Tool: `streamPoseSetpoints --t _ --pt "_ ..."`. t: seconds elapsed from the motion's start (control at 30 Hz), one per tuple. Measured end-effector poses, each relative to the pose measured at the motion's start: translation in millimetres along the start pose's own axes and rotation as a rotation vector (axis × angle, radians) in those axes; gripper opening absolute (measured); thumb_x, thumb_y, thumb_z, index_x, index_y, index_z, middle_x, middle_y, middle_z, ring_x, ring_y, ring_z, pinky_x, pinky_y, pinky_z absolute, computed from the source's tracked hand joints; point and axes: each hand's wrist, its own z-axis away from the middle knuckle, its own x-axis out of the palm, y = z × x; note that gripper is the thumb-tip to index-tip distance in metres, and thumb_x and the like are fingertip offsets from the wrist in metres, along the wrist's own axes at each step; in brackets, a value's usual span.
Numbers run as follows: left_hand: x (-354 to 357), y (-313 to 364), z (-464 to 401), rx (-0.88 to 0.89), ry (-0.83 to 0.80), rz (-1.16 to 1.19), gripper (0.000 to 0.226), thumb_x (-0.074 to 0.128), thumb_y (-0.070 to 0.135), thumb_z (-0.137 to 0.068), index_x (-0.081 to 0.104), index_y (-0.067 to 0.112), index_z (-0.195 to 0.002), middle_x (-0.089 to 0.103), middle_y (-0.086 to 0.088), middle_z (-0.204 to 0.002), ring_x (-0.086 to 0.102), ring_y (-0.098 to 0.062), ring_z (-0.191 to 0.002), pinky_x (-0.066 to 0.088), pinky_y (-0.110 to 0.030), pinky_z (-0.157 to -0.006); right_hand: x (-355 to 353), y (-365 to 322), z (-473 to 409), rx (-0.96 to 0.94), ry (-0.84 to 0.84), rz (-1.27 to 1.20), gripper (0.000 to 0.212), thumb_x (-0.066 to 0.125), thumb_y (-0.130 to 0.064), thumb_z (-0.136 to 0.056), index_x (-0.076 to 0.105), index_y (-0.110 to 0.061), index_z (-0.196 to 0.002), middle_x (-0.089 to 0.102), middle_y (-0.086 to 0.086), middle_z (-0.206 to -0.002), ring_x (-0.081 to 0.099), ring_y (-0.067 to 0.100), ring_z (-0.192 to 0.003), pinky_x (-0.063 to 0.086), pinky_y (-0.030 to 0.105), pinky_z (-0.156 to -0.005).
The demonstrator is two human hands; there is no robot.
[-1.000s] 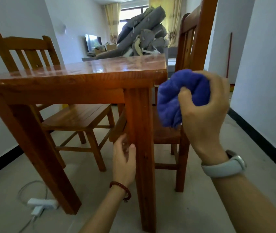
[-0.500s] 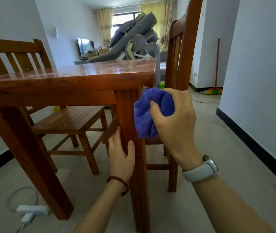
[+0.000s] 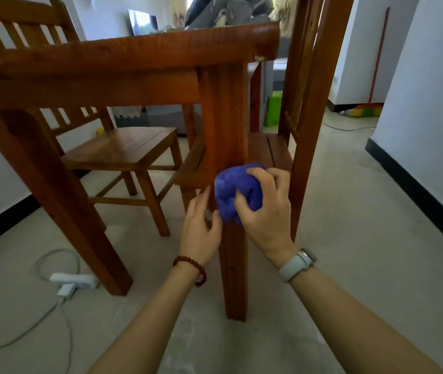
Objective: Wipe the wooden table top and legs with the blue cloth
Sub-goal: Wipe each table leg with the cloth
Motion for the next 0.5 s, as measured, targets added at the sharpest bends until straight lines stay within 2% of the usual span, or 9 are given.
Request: streamPoseSetpoints --t 0.03,0.1,0.2,0.27,0.33,0.43,0.5 --pt "2 -5 2 0.006 -0.024 -0.021 0.053 0.048 0.018 -0.092 0.028 0.024 -0.140 0.035 -0.001 -0.142 0.040 -0.011 -0.124 0.045 -0.037 -0.097 3 5 4 -0.019 0.013 0.021 0.037 0.053 -0.028 -0.078 0.043 -0.020 -0.113 0.046 0.017 -0.112 0.040 0.003 -0.092 0.041 0.008 -0.070" --pt "7 -16 7 -0.001 -0.074 -0.077 0.056 0.046 0.022 -0.092 0.022 0.028 -0.142 0.033 0.000 -0.143 0.037 -0.014 -0.127 0.042 -0.039 -0.101 8 24 28 0.041 -0.140 0.094 0.041 0.058 -0.025 -0.080 0.045 -0.017 -0.118 0.045 0.017 -0.117 0.039 0.005 -0.094 0.044 0.014 -0.073" --pt "15 -38 23 -0.029 -0.165 -0.218 0.057 0.044 0.025 -0.093 0.017 0.029 -0.143 0.029 -0.001 -0.144 0.032 -0.015 -0.130 0.028 -0.028 -0.106 4 67 87 0.245 -0.670 0.226 0.044 0.059 -0.025 -0.085 0.045 -0.019 -0.126 0.039 0.007 -0.121 0.052 0.019 -0.094 0.046 0.025 -0.080" --pt "23 -54 41 -0.070 -0.228 -0.274 0.055 0.045 0.024 -0.093 0.022 0.025 -0.142 0.027 -0.002 -0.145 0.029 -0.015 -0.132 0.024 -0.021 -0.103 -3 90 122 0.356 -0.910 0.270 0.036 0.056 -0.027 -0.086 0.046 -0.020 -0.120 0.038 0.002 -0.108 0.053 0.023 -0.089 0.049 0.035 -0.081" --pt "29 -64 60 -0.146 -0.292 -0.293 0.050 0.047 0.020 -0.092 0.031 0.018 -0.139 0.030 -0.007 -0.142 0.032 -0.019 -0.131 0.026 -0.023 -0.106 -14 95 138 0.475 -0.945 0.249 0.031 0.056 -0.026 -0.084 0.049 -0.017 -0.112 0.035 -0.001 -0.099 0.052 0.024 -0.083 0.048 0.039 -0.079" --pt "29 -54 89 -0.258 -0.380 -0.311 0.042 0.049 0.015 -0.090 0.044 0.008 -0.131 0.041 -0.012 -0.133 0.042 -0.023 -0.123 0.027 -0.017 -0.100 -38 83 141 0.615 -0.949 0.157 0.032 0.058 -0.022 -0.083 0.050 -0.014 -0.113 0.038 0.002 -0.103 0.055 0.028 -0.088 0.044 0.033 -0.078" --pt "20 -33 103 -0.298 -0.416 -0.333 0.040 0.047 0.019 -0.087 0.051 0.005 -0.124 0.050 -0.014 -0.124 0.049 -0.026 -0.116 0.027 -0.014 -0.095 -57 65 131 0.680 -0.932 0.111 0.033 0.059 -0.018 -0.083 0.051 -0.013 -0.114 0.043 0.007 -0.108 0.055 0.029 -0.091 0.042 0.029 -0.079"
